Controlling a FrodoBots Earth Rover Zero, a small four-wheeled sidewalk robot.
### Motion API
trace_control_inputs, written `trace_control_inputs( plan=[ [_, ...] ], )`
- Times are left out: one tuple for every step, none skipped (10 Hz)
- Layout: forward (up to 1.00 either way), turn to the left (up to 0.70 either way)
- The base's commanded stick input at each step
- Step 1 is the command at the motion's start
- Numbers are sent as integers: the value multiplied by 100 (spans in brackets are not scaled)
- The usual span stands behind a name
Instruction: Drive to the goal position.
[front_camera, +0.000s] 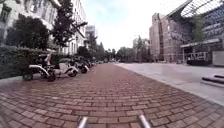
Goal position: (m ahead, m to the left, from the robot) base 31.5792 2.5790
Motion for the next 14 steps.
trace_control_inputs(
  plan=[
    [45,0],
    [45,0],
    [45,0],
    [45,0],
    [45,0],
    [45,0],
    [45,0],
    [45,0],
    [45,0],
    [45,0],
    [45,0],
    [45,0],
    [45,0],
    [45,0]
  ],
)
